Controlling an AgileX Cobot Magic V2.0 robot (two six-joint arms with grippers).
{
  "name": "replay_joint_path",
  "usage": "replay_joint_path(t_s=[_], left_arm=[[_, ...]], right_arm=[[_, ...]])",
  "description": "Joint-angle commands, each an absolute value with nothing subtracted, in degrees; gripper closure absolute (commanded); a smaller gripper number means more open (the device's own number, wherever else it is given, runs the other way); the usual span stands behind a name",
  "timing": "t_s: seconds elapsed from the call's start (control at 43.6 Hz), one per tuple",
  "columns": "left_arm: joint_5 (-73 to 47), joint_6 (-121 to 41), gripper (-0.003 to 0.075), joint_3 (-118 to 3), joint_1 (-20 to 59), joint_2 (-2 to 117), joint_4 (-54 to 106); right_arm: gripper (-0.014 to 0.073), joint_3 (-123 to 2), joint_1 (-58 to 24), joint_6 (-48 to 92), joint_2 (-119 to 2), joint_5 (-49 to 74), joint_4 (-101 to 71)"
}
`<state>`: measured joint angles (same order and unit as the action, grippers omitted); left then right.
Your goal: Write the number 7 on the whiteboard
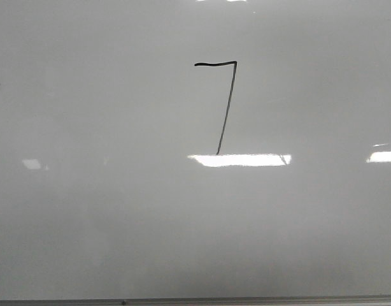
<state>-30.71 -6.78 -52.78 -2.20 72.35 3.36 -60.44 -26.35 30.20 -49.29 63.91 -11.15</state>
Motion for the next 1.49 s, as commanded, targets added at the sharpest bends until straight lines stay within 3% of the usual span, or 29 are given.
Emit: replay_joint_path(t_s=[0.0,0.344,0.436,0.665,0.987,1.124,1.308,1.468], left_arm=[[-25.11,-6.2,0.0671,-53.81,-3.1,72.41,4.64],[-22.04,-6.2,0.0659,-53.81,-3.1,81.45,5.68],[-21.83,-6.2,0.0607,-53.81,-3.1,82.92,6.22],[-21.62,-6.2,0.0388,-53.81,-3.1,83.63,6.44],[-22.86,-6.31,0.034,-54.31,-3.1,83.25,5.67],[-28.06,-6.31,0.0253,-56.39,-3.1,80.72,4.69],[-38.13,-6.31,0.0252,-57.86,-2.64,70.19,5.25],[-42.46,-6.95,0.0252,-57.63,3.15,58.95,5.25]], right_arm=[[0.0072,-61.99,-25.89,29.95,-49.04,60.91,-11.53],[0.0072,-61.99,-25.89,29.9,-49.04,60.87,-11.53],[0.0072,-61.99,-25.89,29.9,-49.04,60.87,-11.53],[0.0072,-61.99,-25.89,29.9,-49.04,60.87,-11.53],[0.0072,-61.99,-25.89,29.9,-49.04,61.04,-11.53],[0.0072,-62.07,-25.79,28.5,-47.73,61.89,-11.18],[0.0072,-62.07,-24.63,13.39,-44.12,65.34,-6.87],[0.0072,-60.48,-24.63,6.95,-39.65,66.26,-6.26]])
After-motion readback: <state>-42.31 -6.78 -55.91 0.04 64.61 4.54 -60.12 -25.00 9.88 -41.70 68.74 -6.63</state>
